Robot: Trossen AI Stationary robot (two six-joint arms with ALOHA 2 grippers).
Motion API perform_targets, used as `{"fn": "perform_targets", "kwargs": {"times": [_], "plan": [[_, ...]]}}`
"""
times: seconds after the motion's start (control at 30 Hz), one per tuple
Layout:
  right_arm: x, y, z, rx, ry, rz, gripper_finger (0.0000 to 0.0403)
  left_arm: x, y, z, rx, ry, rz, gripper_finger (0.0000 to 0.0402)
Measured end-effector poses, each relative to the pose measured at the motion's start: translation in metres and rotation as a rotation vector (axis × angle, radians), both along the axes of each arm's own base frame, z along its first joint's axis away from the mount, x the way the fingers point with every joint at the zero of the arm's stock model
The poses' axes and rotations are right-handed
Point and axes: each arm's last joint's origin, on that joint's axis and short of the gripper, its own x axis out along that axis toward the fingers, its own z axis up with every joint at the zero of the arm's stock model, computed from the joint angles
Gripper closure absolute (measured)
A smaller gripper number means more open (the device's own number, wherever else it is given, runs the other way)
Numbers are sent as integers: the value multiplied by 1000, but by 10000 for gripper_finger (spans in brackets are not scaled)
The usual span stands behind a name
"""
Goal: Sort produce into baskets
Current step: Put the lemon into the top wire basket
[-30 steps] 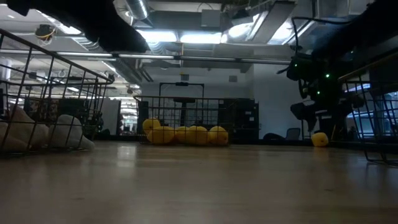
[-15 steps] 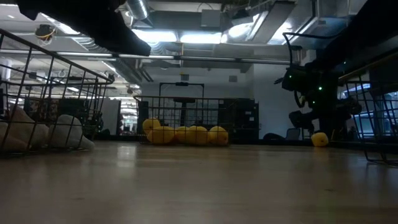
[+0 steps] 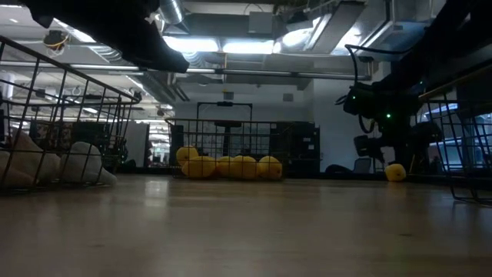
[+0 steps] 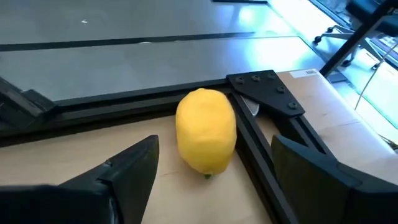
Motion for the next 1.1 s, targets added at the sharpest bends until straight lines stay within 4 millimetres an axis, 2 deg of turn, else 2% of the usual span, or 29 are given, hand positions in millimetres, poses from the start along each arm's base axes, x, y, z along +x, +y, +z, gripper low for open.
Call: {"fn": "perform_targets", "kwargs": {"times": [0.2, 0.37, 0.53, 0.8, 1.1], "plan": [[2, -1, 1, 31, 34, 40, 95, 1, 1, 1, 15, 1, -13, 178], [8, -7, 11, 60, 67, 107, 95, 2, 4, 4, 21, -34, -5, 178], [1, -14, 15, 115, 109, 67, 100, 2, 6, 4, 31, -32, 1, 178], [2, -17, 11, 157, 140, 57, 138, 2, 6, 4, 31, -32, -2, 178], [8, -18, 4, 198, 208, 61, 154, 2, 6, 4, 31, -31, -3, 178]]}}
